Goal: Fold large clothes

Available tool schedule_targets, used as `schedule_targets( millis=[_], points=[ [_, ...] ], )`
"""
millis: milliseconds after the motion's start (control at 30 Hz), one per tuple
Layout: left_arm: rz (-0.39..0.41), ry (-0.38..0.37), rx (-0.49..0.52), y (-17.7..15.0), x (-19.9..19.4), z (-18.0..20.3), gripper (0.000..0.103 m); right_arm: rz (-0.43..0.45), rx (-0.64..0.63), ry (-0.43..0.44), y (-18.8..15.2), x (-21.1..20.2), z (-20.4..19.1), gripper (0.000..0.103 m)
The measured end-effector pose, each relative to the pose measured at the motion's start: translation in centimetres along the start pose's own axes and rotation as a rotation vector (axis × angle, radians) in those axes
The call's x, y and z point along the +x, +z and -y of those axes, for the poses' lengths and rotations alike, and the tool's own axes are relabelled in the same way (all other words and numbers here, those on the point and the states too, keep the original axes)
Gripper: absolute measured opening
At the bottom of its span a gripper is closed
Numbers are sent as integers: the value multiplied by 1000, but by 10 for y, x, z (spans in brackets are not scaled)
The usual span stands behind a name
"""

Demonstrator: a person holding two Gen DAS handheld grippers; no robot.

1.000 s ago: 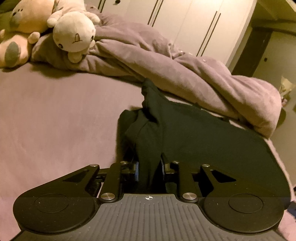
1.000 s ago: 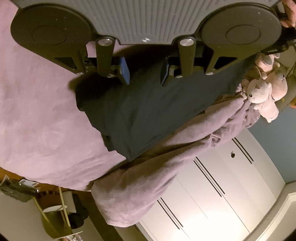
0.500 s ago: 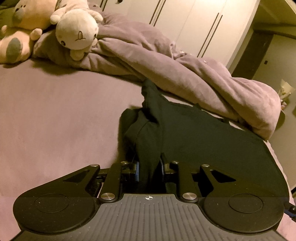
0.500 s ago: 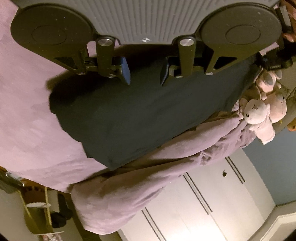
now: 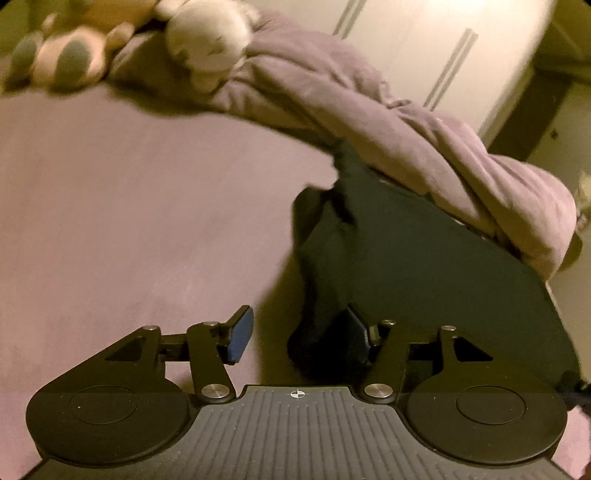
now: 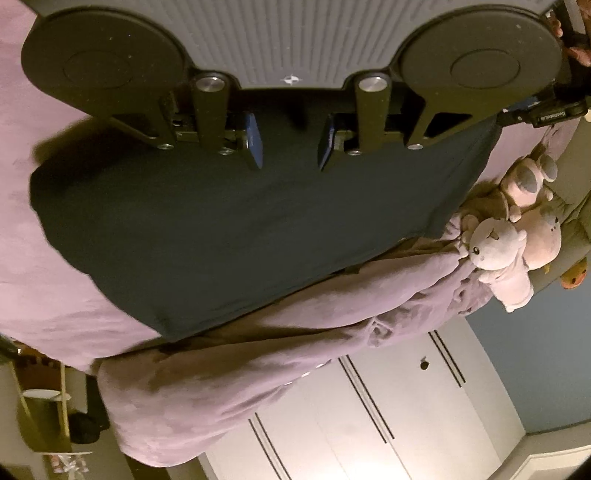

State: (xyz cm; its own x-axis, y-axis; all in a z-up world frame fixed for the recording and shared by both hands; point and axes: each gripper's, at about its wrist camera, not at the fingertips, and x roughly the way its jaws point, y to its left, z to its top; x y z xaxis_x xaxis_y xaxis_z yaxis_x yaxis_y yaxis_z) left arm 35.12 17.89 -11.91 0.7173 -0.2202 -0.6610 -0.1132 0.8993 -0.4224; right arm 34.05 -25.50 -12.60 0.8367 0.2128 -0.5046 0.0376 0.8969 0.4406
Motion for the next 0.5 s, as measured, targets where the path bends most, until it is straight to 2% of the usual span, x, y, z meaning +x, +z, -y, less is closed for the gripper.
schedule_targets(
  millis=[67, 100, 267, 300, 333, 400, 467, 500],
  points=[
    [-22, 15, -32, -2, -2, -8, 57, -9, -9, 7, -2, 3, -5, 31],
    [-32, -7, -39, -4, -4, -11, 57, -13, -15, 7, -3, 3, -7, 31],
    [-106, -204, -113, -16, 0, -15, 63, -23, -31, 16, -5, 8, -15, 31],
    [-124, -232, -152, -18, 5, -15, 69, -24, -28, 18, -5, 9, -16, 31],
    [-140, -244, -191, -18, 11, -16, 74, -23, -26, 20, -5, 11, -18, 31],
    [-156, -253, -262, -17, 25, -15, 74, -22, -27, 27, -5, 14, -25, 31],
    [-139, -263, -305, -12, 37, -12, 74, -24, -35, 41, -6, 19, -33, 30],
    [-133, -263, -324, -12, 43, -11, 78, -26, -42, 45, -5, 22, -38, 30]
  ],
)
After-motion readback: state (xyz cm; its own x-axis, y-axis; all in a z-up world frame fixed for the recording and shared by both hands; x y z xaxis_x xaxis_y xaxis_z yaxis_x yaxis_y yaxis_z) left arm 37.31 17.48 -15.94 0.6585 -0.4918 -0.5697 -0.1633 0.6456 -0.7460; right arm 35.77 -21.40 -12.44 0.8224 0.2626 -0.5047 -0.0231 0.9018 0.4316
